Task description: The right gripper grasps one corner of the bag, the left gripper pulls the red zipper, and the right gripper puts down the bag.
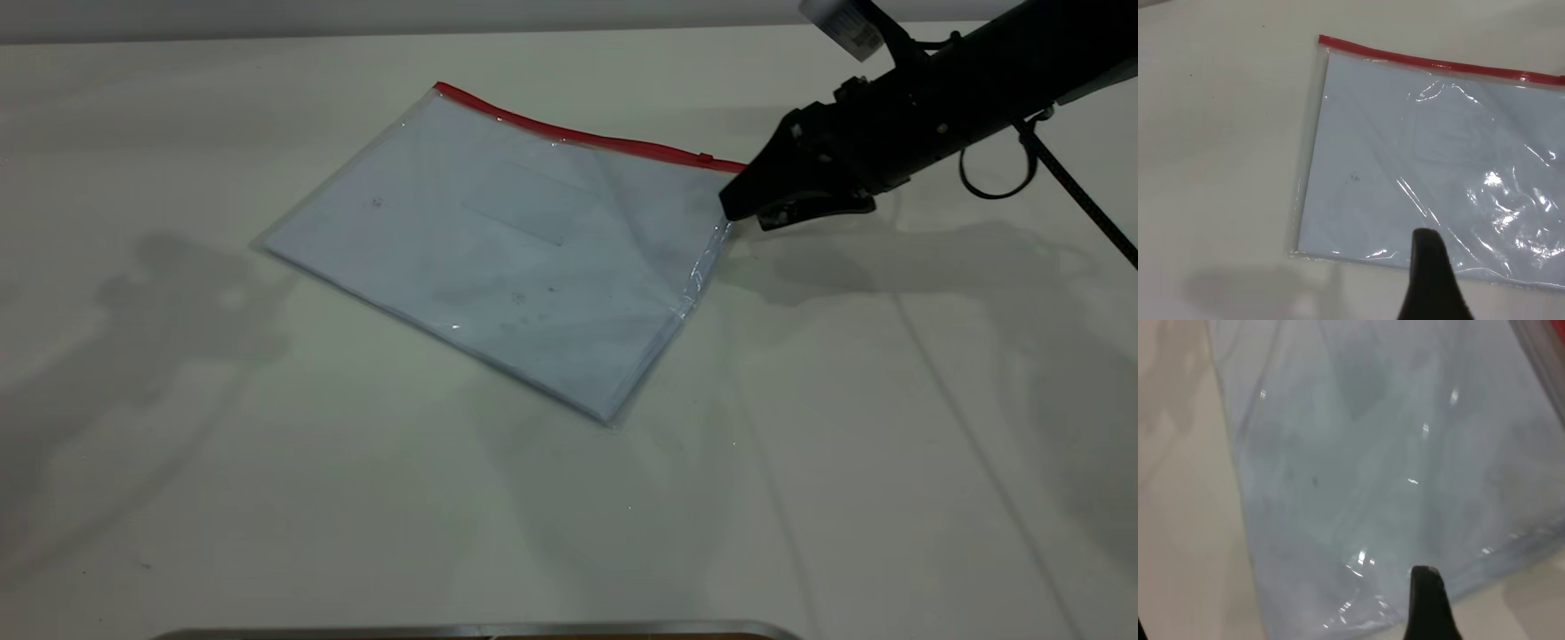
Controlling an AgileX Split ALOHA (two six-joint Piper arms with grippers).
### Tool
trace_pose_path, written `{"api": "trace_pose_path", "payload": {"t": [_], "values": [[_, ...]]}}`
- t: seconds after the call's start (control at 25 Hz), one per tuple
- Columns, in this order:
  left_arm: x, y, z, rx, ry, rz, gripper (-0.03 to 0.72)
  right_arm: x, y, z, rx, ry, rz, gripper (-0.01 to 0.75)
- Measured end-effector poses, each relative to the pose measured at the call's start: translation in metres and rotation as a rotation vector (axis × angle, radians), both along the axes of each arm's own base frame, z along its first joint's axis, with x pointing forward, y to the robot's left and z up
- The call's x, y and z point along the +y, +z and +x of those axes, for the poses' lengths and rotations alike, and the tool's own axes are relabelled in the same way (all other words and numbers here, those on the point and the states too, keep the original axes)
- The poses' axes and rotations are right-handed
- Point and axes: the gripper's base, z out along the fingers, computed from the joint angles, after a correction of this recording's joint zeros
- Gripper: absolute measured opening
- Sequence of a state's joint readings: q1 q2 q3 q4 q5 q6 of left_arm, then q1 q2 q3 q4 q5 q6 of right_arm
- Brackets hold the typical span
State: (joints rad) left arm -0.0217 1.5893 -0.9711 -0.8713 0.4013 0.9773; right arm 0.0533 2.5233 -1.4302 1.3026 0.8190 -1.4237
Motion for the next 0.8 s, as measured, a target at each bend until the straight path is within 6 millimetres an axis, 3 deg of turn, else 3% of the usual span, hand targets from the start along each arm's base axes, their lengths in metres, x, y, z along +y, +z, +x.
{"api": "trace_pose_path", "payload": {"t": [0.4, 0.8], "values": [[0.000, 0.000, 0.000, 0.000, 0.000, 0.000, 0.549, -0.004, -0.024, 0.002, 0.036, -0.149, 0.067, 0.539], [0.000, 0.000, 0.000, 0.000, -0.001, 0.000, 0.549, 0.005, -0.030, 0.007, 0.012, -0.241, 0.138, 0.539]]}}
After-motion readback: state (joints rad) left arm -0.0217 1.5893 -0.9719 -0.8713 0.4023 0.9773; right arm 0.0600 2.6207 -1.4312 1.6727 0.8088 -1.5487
